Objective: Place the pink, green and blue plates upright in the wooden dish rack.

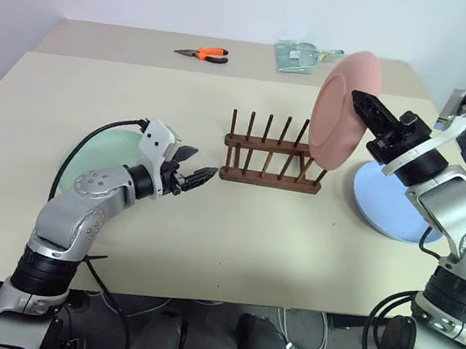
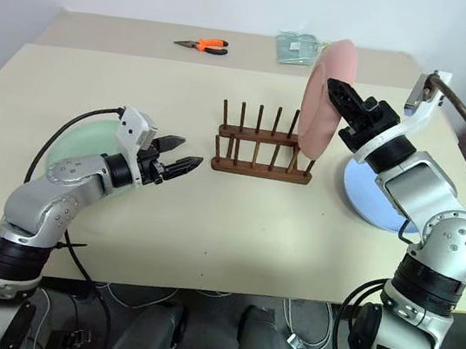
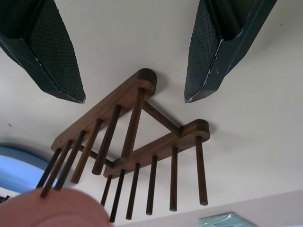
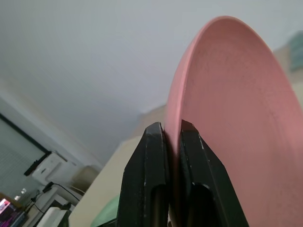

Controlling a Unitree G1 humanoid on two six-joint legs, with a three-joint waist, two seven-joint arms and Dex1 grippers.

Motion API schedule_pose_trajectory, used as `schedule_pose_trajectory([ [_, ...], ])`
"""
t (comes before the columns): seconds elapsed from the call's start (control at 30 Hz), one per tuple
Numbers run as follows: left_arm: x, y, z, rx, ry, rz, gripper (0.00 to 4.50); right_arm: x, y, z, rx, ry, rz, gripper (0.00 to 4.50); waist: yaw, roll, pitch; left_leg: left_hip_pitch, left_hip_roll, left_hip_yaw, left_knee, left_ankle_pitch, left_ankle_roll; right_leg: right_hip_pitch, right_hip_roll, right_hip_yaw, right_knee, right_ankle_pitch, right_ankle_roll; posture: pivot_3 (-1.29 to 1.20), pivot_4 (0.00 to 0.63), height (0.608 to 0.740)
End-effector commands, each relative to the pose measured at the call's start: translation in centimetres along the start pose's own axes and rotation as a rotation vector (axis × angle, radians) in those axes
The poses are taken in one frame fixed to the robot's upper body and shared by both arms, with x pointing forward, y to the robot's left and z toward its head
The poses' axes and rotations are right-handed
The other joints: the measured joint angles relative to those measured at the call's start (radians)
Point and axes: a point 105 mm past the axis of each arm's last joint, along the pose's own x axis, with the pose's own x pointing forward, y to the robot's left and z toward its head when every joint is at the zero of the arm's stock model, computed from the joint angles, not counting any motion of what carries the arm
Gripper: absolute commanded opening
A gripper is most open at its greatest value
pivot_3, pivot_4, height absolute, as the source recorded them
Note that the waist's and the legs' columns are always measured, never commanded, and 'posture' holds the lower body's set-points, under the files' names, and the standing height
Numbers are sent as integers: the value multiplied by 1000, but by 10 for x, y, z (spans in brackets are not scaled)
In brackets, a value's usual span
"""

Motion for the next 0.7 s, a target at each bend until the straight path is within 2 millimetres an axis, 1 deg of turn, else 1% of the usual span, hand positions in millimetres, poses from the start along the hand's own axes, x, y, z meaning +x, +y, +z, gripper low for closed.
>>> schedule_pose_trajectory([
  [0.03,-5,1,11,19,-39,5,3465,7,-3,10,-20,-43,-16,779,-1,0,0,0,0,0,0,0,0,0,0,0,0,0,0,0,150,740],
  [0.07,-5,1,11,12,-41,4,3465,8,-4,10,-25,-45,-19,1125,-1,0,0,0,0,0,0,0,0,0,0,0,0,0,0,0,150,740],
  [0.17,-8,1,12,2,-59,7,4278,15,2,20,-131,-83,-16,2553,-3,0,0,0,0,0,0,0,0,0,0,0,0,0,0,0,150,740],
  [0.2,-9,7,14,-10,-74,46,4500,18,2,24,-226,-97,-40,3047,-3,0,0,0,0,0,0,0,0,0,0,0,0,0,0,0,150,740],
  [0.23,-9,11,16,-18,-84,76,4500,19,2,26,-293,-106,-56,3489,-2,0,0,0,0,0,0,0,0,0,0,0,0,0,1,0,150,740],
  [0.27,-11,20,18,-20,-100,129,4500,21,2,33,-421,-134,-90,3992,0,0,0,0,0,0,0,0,0,0,0,0,0,-1,2,0,150,740],
  [0.33,-20,53,29,-34,-163,347,4500,22,9,53,-589,-225,-115,3992,3,0,0,0,0,0,0,0,0,0,0,0,0,-2,4,0,150,740],
  [0.37,-28,70,34,-56,-197,459,4500,21,13,65,-671,-283,-131,3992,3,0,0,0,0,0,0,0,0,0,0,0,0,-2,4,0,150,740],
  [0.4,-39,89,37,-71,-220,608,4500,20,17,75,-738,-328,-143,3992,2,0,0,-1,0,0,1,0,0,0,0,0,0,-1,7,0,150,740],
  [0.43,-54,109,37,-85,-220,773,4500,18,25,80,-818,-348,-119,3992,2,0,0,-1,0,0,1,0,0,0,0,0,0,0,8,0,150,740],
  [0.47,-75,129,32,-119,-198,976,4500,18,37,79,-884,-341,-56,3992,2,0,0,0,0,0,0,0,0,0,0,0,0,0,8,0,150,740],
  [0.5,-102,144,23,-157,-160,1184,4500,18,54,70,-943,-300,58,3992,0,-1,0,0,0,-1,0,0,0,0,0,0,0,1,10,0,150,740],
  [0.53,-122,151,15,-187,-126,1327,4500,17,67,58,-991,-252,157,4254,-3,-1,0,0,0,-1,0,0,0,0,0,0,0,1,11,0,150,740],
  [0.57,-137,153,8,-209,-95,1427,4500,15,80,39,-1039,-172,270,4499,-8,-1,0,0,0,0,-1,0,0,0,0,0,-1,1,11,0,150,740],
  [0.6,-145,151,4,-222,-79,1472,4500,13,88,23,-1072,-102,350,4499,-10,-2,-1,2,0,0,-3,0,0,0,0,0,-1,0,12,0,150,740],
  [0.63,-148,148,-1,-252,-61,1491,4500,12,92,5,-1081,-16,412,4499,-8,-2,-1,3,0,0,-5,0,0,0,0,0,-1,0,12,0,150,740],
  [0.67,-142,143,-10,-345,-50,1452,4500,6,96,-20,-1088,94,500,4499,-3,-4,-2,3,0,0,-6,0,0,0,0,0,-1,0,12,0,150,740],
  [0.7,-131,137,-19,-426,-23,1394,4500,1,98,-39,-1092,175,558,4499,4,-6,-2,2,0,-1,-6,0,0,0,0,-1,-1,0,12,0,150,740],
])
